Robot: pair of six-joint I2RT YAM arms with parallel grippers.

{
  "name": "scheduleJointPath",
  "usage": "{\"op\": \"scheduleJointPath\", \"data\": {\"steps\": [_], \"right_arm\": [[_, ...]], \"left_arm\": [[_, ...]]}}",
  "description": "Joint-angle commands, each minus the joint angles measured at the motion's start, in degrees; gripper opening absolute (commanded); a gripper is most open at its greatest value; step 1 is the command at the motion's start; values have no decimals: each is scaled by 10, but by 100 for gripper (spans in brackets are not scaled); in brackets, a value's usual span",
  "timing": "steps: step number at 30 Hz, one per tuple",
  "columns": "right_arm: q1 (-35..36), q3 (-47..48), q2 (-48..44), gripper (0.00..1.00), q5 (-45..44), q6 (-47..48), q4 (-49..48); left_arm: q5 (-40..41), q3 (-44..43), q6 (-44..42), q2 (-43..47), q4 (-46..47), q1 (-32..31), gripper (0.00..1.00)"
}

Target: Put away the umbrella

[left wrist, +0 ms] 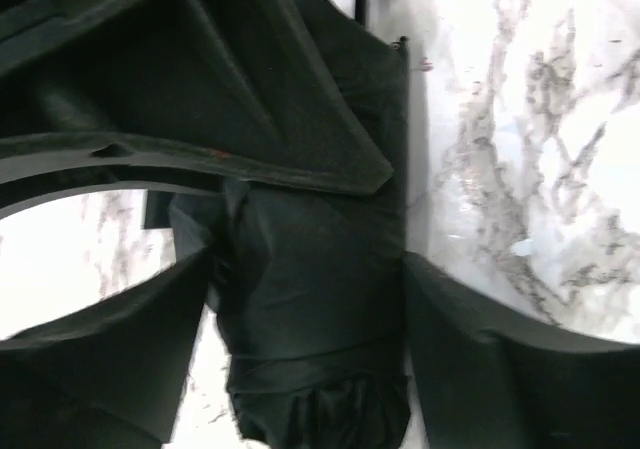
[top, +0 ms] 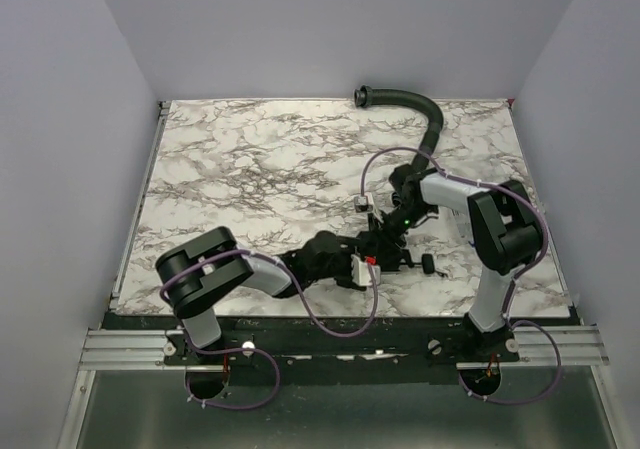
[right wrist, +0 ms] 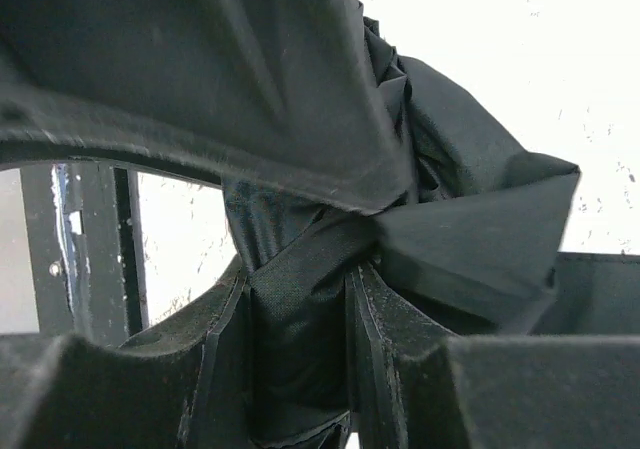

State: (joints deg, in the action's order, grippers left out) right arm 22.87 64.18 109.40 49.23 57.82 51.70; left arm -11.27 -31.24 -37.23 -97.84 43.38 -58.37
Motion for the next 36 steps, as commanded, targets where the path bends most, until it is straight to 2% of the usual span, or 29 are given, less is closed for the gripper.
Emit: {"op": "scheduleJointPath", "data": {"steps": [1,3,4,7,8,10,15,20,22,25,26,28,29,32,36], "right_arm": [[11,-47,70,11,-144,1,31],[11,-48,67,16,-138,0,27],[11,-48,63,19,-137,-2,23],[2,-39,33,33,-129,-6,19],[-5,-29,17,41,-123,-5,20],[-27,-2,-10,52,-109,-1,32],[-84,86,-69,69,-71,26,82],[-104,109,-131,72,-67,56,90],[-109,89,-167,73,-65,76,75],[-111,31,-239,76,-35,161,59],[-111,4,-264,81,-17,207,60],[-111,-73,-307,97,4,308,43],[-111,-105,-323,100,9,327,15],[-107,-177,-357,100,1,321,-85],[-106,-200,-352,100,-23,311,-157]], "left_arm": [[-55,-41,19,-19,-100,-2,52],[-66,-61,41,-29,-157,-3,23],[-72,-61,54,-34,-171,-3,16],[-84,-56,102,-46,-198,0,6],[-91,-59,124,-55,-218,5,4],[-103,-63,172,-68,-241,16,2],[-131,-110,263,-114,-319,41,1],[-159,-114,327,-134,-329,72,1],[-169,-111,345,-136,-326,80,1],[-198,-126,369,-156,-350,98,1],[-207,-129,381,-162,-355,101,1],[-230,-142,400,-180,-370,108,1],[-241,-147,407,-187,-375,113,1],[-282,-164,427,-214,-390,125,1],[-328,-193,446,-254,-417,138,1]]}}
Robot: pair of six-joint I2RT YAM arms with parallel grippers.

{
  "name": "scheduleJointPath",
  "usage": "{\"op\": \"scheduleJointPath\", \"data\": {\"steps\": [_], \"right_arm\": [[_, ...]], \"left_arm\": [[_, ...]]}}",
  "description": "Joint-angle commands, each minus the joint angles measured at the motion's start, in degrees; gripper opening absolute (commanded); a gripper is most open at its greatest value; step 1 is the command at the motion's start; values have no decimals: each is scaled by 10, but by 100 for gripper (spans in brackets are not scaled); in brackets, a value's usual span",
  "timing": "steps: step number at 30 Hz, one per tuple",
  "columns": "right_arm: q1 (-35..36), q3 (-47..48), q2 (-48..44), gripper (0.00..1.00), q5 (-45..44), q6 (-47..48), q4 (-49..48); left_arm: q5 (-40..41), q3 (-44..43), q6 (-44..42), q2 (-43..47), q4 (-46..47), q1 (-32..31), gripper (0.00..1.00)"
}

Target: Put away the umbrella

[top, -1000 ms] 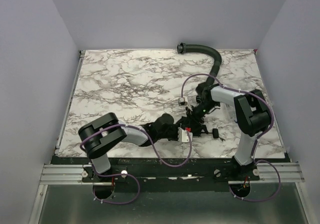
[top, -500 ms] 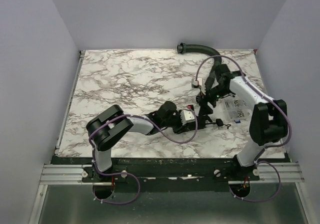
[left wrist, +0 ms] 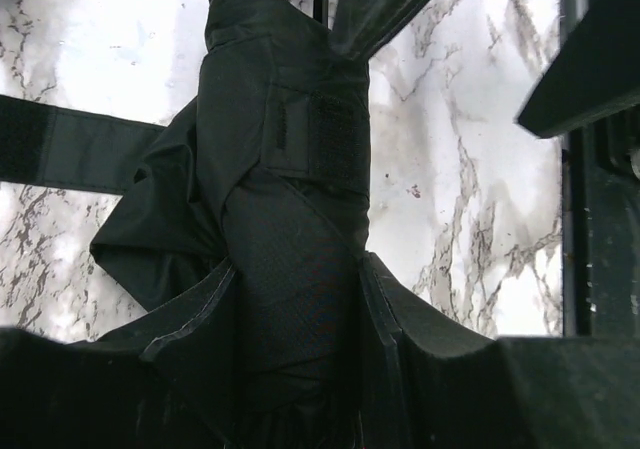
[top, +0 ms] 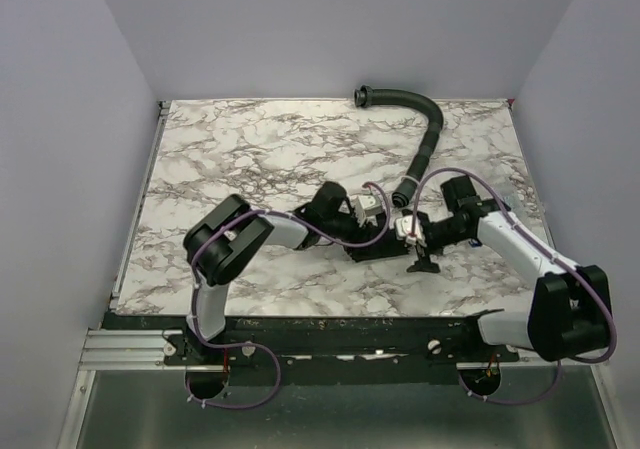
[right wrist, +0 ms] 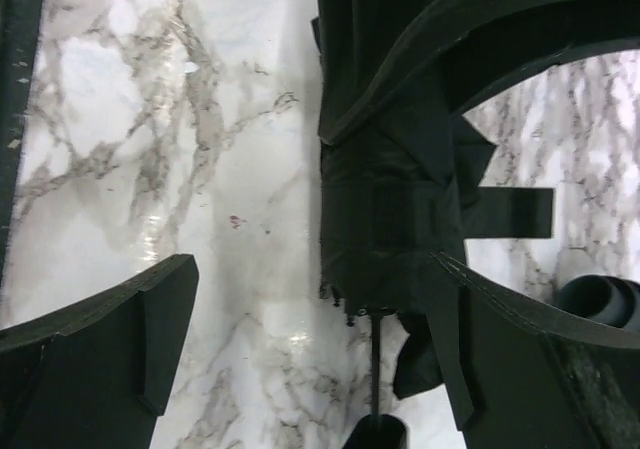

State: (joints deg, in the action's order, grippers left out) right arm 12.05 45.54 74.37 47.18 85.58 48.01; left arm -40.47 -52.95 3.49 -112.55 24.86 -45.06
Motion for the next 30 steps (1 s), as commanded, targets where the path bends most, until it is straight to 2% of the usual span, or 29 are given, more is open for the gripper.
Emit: {"op": "scheduleJointPath", "data": {"steps": [1,6,15,17,18,21,23,25,26,27,28,29,30], "right_arm": [[4,-15,3,100,-5,34,-128],[19,-35,16,100,-28,13,-192],[59,-94,48,94,-107,-10,-209],[66,-108,56,87,-130,-34,-231],[71,-116,63,79,-145,-50,-248],[79,-107,97,48,-167,-74,-242],[84,-94,115,31,-169,-91,-220],[87,-83,122,23,-168,-104,-196],[88,-77,127,22,-166,-113,-183],[89,-67,134,21,-162,-114,-158],[89,-57,140,20,-161,-116,-138],[90,-48,147,20,-156,-120,-116],[90,-38,155,19,-154,-128,-97]], "left_arm": [[-45,18,44,-117,-240,7,1],[-74,-18,50,-150,-281,14,1],[-99,-71,69,-202,-349,28,2],[-101,-78,79,-208,-353,32,2],[-103,-80,86,-208,-349,32,2],[-101,-71,116,-190,-315,35,9],[-94,-52,151,-156,-260,42,21],[-71,-22,190,-107,-193,50,38],[-66,-7,203,-80,-163,53,44],[-57,9,217,-50,-127,57,56],[-41,20,223,-24,-99,62,72],[-23,36,222,11,-70,64,97],[-2,48,214,40,-51,66,98]]}}
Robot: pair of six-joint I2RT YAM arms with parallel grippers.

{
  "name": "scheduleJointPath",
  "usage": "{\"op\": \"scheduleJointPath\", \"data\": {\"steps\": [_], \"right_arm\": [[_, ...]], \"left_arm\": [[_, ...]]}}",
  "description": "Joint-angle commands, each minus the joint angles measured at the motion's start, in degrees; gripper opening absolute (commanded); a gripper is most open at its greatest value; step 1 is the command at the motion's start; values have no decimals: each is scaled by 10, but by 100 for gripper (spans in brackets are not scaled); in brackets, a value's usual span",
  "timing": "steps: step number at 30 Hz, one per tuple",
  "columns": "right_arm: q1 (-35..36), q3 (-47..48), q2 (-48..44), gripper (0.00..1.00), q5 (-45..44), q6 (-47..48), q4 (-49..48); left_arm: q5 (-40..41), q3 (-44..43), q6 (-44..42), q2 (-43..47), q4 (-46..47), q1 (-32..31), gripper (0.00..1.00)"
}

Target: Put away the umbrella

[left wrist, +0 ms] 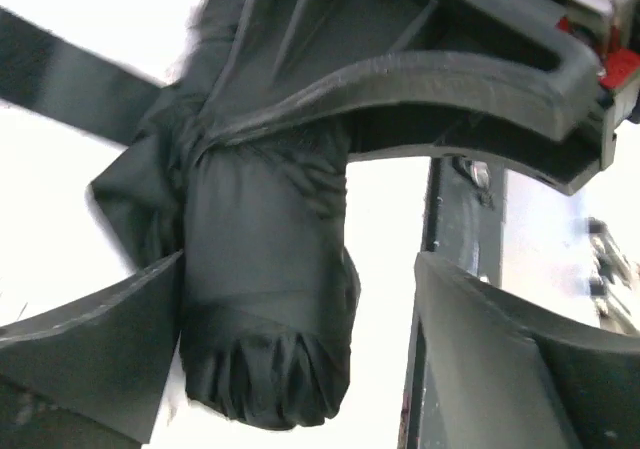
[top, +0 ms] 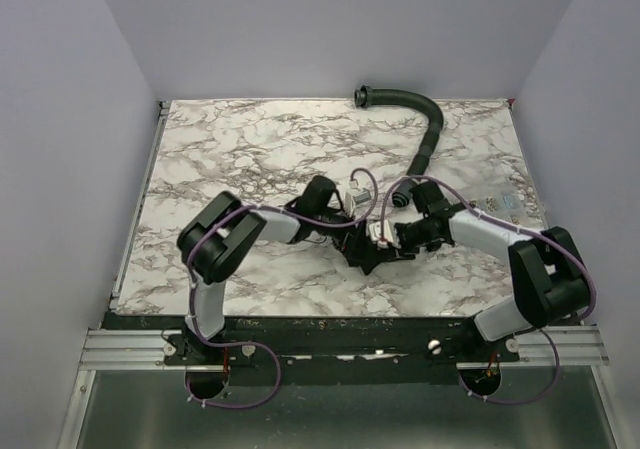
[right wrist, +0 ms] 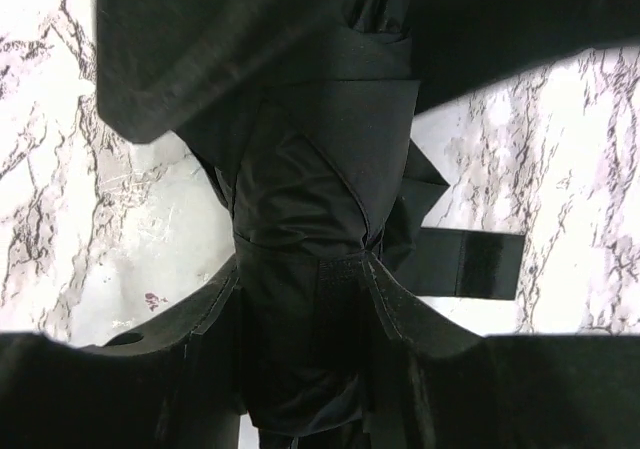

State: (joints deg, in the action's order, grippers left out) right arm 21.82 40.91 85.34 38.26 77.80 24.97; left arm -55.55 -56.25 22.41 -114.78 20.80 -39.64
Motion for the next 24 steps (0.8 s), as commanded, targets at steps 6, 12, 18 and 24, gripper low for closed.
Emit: {"op": "scheduleJointPath", "data": {"steps": [6,12,18,24], "right_arm": [[-6,52,99,16,-39,-77,224],[-7,111,178,16,-34,-111,289],[-6,154,260,16,-39,-126,327],[-7,172,280,16,-36,-139,325]], "left_arm": [[326,224,-58,274,121,12,98],[264,358,-64,333,290,44,98],[313,416,-333,387,294,-97,98],[461,360,-499,368,202,-199,98]]}}
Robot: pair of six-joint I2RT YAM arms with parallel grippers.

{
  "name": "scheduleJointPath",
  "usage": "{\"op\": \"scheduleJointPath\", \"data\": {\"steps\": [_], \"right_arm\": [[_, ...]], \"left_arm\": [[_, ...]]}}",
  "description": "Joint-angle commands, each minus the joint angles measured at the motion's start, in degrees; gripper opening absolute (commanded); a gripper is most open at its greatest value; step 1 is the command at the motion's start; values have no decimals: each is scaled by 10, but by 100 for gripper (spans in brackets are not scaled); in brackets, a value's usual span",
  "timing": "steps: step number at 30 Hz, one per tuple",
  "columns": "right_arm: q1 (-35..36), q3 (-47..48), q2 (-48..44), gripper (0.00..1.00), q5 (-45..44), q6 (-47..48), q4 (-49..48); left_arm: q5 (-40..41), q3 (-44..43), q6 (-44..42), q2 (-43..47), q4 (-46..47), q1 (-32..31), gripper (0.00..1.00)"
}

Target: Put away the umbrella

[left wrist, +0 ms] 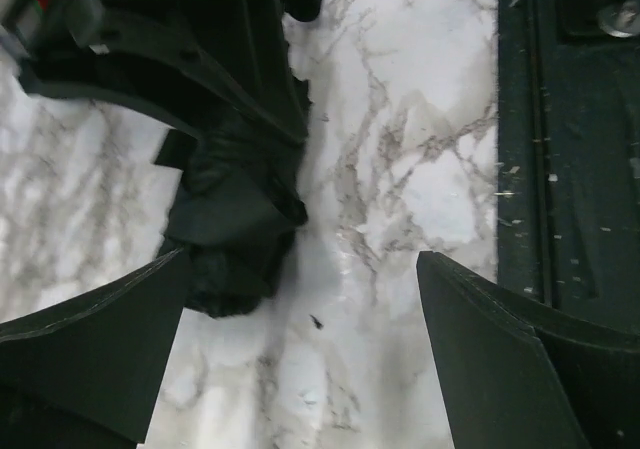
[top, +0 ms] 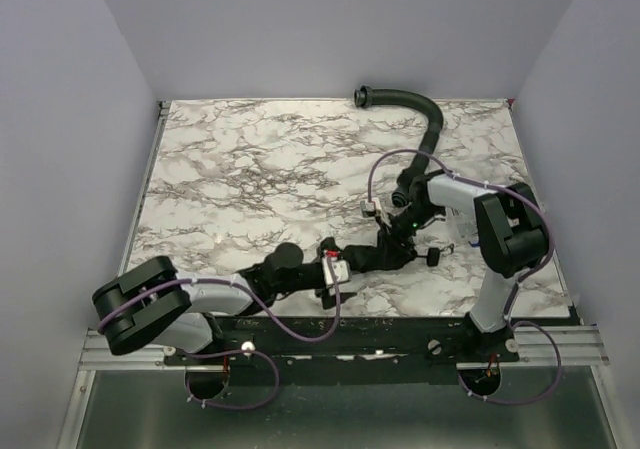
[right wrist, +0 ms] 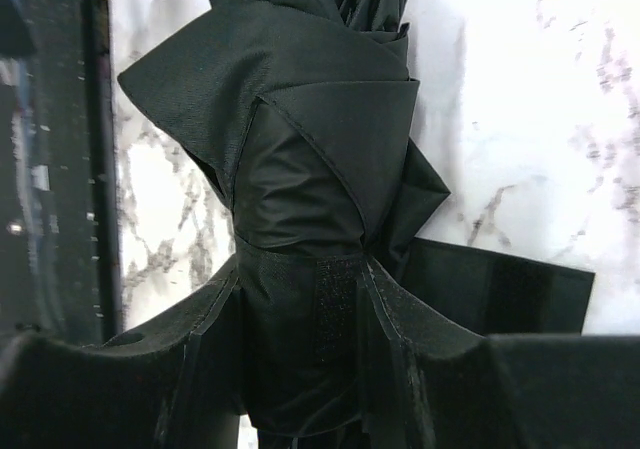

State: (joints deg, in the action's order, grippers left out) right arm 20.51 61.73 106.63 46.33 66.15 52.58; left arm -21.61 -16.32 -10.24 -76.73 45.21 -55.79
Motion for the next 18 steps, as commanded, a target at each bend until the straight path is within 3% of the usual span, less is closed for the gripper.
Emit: {"op": "scheduleJointPath", "data": {"steps": [1,6,12,15,18], "right_arm": [[7,-34,69,16,-117,-25,47],[7,-23,78,16,-116,-32,46],[7,-26,75,18,-117,-48,24],[7,-29,74,19,-115,-51,18],[7,-29,74,21,-111,-56,11]], "left_arm": [[131,-54,-186,-23,-52,-46,98],[148,-131,-244,-113,-96,-72,98],[108,-182,-227,-189,-109,-99,92],[107,-195,-205,-220,-120,-105,81],[110,-211,-181,-243,-146,-105,58]]}}
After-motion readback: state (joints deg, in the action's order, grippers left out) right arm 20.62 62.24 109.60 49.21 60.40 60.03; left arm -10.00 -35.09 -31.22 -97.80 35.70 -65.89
